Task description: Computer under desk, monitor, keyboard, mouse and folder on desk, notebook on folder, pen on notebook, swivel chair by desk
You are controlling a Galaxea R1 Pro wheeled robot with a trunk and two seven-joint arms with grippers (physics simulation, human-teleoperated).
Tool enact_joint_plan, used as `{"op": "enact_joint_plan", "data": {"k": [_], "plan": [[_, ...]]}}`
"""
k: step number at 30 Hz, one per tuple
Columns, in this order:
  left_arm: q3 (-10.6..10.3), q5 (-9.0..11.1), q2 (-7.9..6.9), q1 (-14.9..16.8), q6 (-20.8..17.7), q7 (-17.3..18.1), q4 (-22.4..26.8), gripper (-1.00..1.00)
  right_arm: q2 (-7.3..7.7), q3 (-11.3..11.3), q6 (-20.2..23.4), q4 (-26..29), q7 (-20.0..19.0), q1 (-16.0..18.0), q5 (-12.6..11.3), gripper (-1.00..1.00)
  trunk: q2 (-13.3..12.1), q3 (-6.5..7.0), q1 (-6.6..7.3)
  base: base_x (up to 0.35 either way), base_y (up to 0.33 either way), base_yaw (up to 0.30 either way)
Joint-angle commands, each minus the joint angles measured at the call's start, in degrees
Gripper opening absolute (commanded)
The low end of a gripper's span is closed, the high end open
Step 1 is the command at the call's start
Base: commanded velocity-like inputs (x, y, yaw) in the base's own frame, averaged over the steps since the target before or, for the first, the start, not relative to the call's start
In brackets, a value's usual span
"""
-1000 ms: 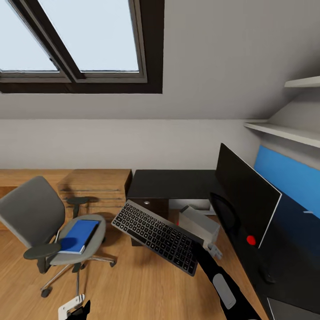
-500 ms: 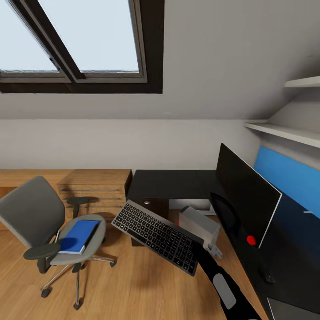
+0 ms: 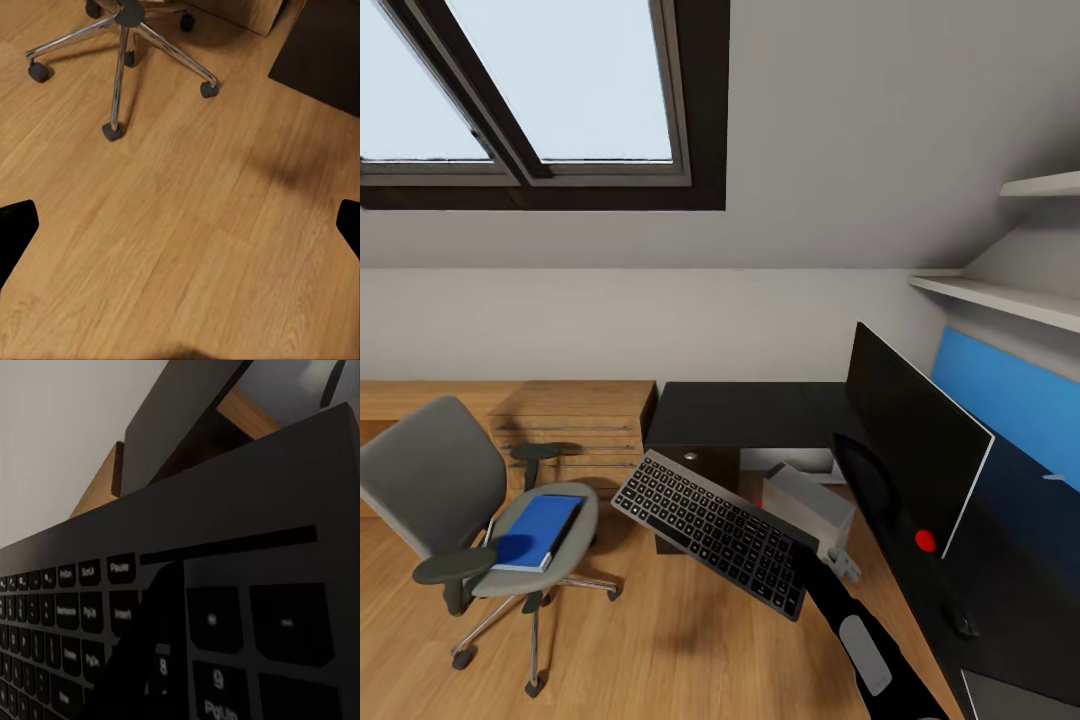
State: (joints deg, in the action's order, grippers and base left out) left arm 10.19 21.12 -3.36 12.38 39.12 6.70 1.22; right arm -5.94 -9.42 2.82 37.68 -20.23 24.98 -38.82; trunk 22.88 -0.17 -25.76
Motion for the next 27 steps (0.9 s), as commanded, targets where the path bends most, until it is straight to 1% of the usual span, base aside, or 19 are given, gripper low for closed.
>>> {"op": "enact_joint_plan", "data": {"k": [1, 13, 16, 27], "plan": [[0.45, 0.24, -0.02, 0.02, 0.15, 0.60, -0.07, 1.00, -0.06, -0.31, 0.32, -0.05, -0.61, 0.03, -0.65, -1.00, 0.04, -0.02, -0.02, 0.000, 0.000, 0.000], [0.45, 0.24, -0.29, 0.01, 0.14, 0.62, -0.07, 1.00, 0.10, -0.40, 0.33, 0.02, -0.52, 0.01, -0.73, -1.00, 0.04, -0.02, -0.02, 0.017, 0.000, 0.000], [0.45, 0.24, -0.28, 0.01, 0.09, 0.60, -0.07, 1.00, 0.19, -0.35, 0.34, 0.02, -0.64, 0.01, -0.68, -1.00, 0.04, -0.02, -0.02, 0.231, 0.000, 0.000], [0.45, 0.24, -0.24, 0.01, 0.08, 0.51, -0.07, 1.00, 0.14, -0.47, -0.08, 0.02, -0.36, 0.00, -0.88, -1.00, 0.04, -0.02, -0.02, 0.329, 0.000, 0.000]]}}
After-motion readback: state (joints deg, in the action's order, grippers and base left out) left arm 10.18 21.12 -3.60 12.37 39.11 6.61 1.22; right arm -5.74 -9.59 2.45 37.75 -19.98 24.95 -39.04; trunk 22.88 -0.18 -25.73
